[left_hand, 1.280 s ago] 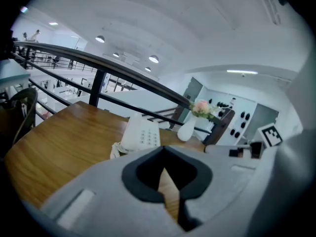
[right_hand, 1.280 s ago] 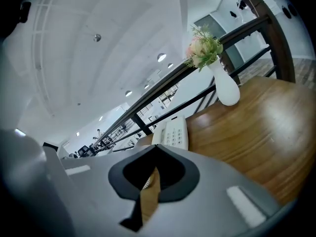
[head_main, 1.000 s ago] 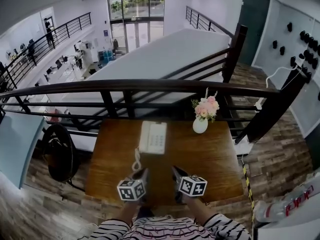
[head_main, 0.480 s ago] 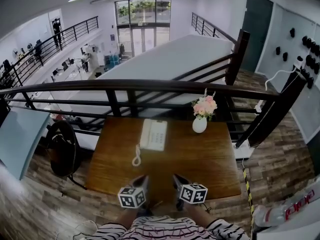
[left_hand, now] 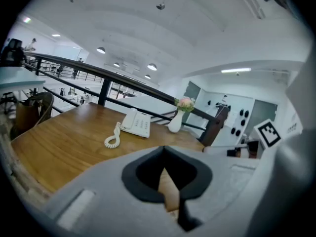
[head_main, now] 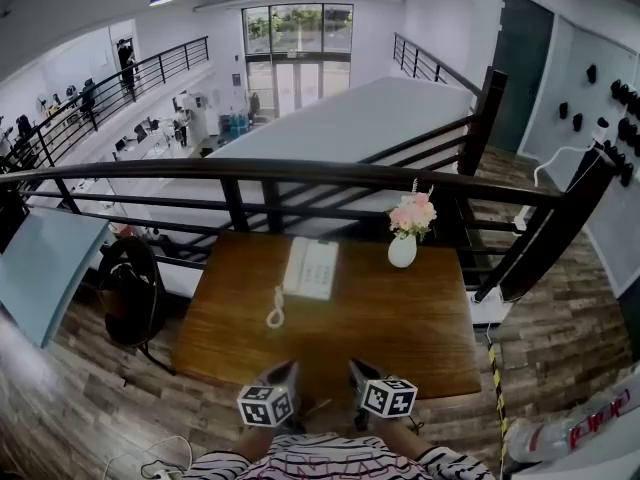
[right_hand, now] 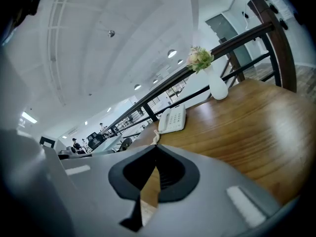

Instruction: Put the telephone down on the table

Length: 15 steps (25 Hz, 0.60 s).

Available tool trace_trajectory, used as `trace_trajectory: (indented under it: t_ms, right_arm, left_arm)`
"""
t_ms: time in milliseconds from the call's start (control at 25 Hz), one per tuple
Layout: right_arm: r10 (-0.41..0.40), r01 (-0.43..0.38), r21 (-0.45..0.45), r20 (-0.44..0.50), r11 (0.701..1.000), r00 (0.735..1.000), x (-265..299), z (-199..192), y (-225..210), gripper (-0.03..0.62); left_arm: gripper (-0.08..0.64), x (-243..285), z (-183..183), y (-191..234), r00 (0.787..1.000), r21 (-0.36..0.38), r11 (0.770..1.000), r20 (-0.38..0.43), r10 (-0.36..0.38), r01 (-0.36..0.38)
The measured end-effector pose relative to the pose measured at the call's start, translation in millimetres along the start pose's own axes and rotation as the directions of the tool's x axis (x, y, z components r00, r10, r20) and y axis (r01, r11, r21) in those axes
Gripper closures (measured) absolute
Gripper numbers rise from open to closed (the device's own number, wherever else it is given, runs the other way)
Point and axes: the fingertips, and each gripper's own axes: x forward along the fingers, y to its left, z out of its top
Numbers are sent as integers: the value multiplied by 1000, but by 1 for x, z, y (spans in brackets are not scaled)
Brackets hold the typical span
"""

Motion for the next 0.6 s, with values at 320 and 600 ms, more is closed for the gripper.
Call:
trace_trajectory:
  t_ms: [320,600]
  right_arm:
    - [-18,18,0,-11,1000,1000,-12,-8,-4,592]
    - [-4,4,8,3,1000,1000,-14,-2,-3,594]
  left_arm:
    - [558,-7,-11,-6,1000,-12,1000,7,2,-2]
    - [558,-9,-12,-6,1000,-18,1000,14,6,-6]
